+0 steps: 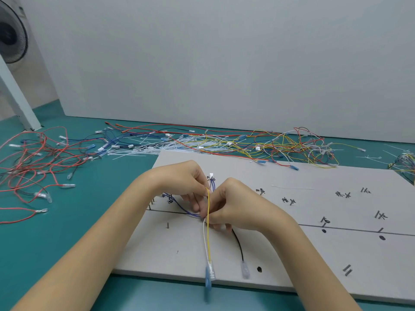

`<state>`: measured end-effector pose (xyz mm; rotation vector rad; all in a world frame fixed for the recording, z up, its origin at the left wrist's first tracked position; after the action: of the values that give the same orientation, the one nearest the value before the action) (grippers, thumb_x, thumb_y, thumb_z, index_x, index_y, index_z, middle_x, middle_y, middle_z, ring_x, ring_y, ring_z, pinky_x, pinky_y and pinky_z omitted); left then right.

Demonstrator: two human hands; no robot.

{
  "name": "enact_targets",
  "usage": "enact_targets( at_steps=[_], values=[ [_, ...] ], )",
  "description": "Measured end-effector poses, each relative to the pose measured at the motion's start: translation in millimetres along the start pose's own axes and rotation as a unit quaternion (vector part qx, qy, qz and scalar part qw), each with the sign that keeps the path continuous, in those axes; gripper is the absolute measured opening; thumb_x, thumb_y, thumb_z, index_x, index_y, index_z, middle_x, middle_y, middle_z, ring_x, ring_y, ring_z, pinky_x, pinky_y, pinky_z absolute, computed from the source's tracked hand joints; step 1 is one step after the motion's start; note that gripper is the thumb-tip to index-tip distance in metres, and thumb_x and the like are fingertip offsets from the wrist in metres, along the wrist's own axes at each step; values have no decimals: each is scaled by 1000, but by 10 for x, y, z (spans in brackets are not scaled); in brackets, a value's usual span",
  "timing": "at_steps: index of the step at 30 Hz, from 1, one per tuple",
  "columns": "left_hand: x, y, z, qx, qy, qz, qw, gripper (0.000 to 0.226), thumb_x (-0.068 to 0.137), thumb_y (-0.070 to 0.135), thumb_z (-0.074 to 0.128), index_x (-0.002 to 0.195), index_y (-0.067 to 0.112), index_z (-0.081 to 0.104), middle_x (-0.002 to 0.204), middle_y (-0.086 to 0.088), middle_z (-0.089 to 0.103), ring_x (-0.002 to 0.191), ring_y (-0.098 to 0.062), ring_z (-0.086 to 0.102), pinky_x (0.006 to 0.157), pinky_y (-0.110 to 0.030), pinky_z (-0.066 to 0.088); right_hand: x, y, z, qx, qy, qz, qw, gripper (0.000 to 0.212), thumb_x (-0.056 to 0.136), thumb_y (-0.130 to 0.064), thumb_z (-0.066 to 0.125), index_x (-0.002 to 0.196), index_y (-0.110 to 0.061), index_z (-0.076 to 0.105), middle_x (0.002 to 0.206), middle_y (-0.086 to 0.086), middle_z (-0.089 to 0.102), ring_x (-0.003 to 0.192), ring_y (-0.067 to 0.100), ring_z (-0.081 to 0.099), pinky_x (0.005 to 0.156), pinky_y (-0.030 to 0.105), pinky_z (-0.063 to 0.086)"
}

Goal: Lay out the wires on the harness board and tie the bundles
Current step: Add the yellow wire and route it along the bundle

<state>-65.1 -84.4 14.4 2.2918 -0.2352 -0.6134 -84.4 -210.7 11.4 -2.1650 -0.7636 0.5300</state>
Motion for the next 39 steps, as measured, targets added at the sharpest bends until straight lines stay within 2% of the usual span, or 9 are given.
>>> enact_targets(
  at_steps=[2,5,8,13,17,21,27,33,39],
  values=[
    [0,-2,-1,-2,-1,1,1000,23,93,12,51,94,2,71,77,-2,76,68,-8,71,59,-13,48,1,-18,6,-19,8,-10,1000,14,75,3,63,74,-5,74,56,8,64,47,15,55,47,25,50],
    [5,-4,-10,-3,4,0,1000,22,92,10,51,92,3,72,78,-3,76,67,-9,71,60,-15,48,13,-51,8,-65,35,-32,997,21,74,-1,66,65,-20,71,54,1,61,47,13,54,48,28,53],
    [5,-2,-14,-1,5,-1,1000,22,92,11,52,90,5,72,77,-3,76,67,-10,72,61,-16,49,36,-57,3,-94,47,-45,993,10,74,-7,71,68,-15,74,61,3,64,52,9,51,54,30,50],
    [-12,2,-27,11,17,4,1000,22,90,7,52,90,7,75,75,1,76,66,-10,69,61,-15,49,35,-71,7,-114,44,-63,991,9,78,-13,73,74,-21,73,76,-7,60,63,-2,52,60,16,43],
    [-14,9,-32,10,24,4,1000,24,90,4,53,88,8,76,72,2,74,62,-8,66,57,-14,48,34,-94,32,-148,57,-77,984,14,78,-15,69,69,-25,66,81,-8,59,75,8,55,72,29,49],
    [-22,12,-55,33,34,3,999,24,88,5,55,84,10,78,68,2,69,57,-4,56,55,-13,44,39,-84,44,-162,67,-74,982,15,77,-19,69,65,-28,62,60,-12,52,60,3,49,60,26,43],
    [-31,6,-75,50,38,1,998,22,87,7,57,85,14,78,68,4,66,59,-5,51,57,-17,42,51,-77,58,-179,82,-69,978,22,79,-25,65,61,-25,52,56,-10,47,59,3,43,58,28,36],
    [-48,0,-64,47,20,-7,999,24,88,6,56,82,16,78,67,4,69,58,-5,60,59,-18,46,48,-79,49,-174,84,-64,979,17,83,-31,61,70,-23,54,64,-8,54,66,10,47,61,31,42],
    [-82,-2,3,-5,-37,-19,999,27,94,4,48,86,10,73,71,-8,73,66,-19,71,59,-21,52,57,-52,53,-150,65,-53,985,26,85,-44,63,79,-19,59,75,-7,61,71,13,53,67,33,47]
  ],
)
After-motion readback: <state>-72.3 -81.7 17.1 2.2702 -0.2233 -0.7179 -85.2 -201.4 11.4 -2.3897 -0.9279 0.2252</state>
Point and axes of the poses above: each hand's wrist, its own x-axis towards the middle knuckle, its own z-axis out of the palm, y = z × x, the point moved 5 cm from there along x, towards the middle knuckle
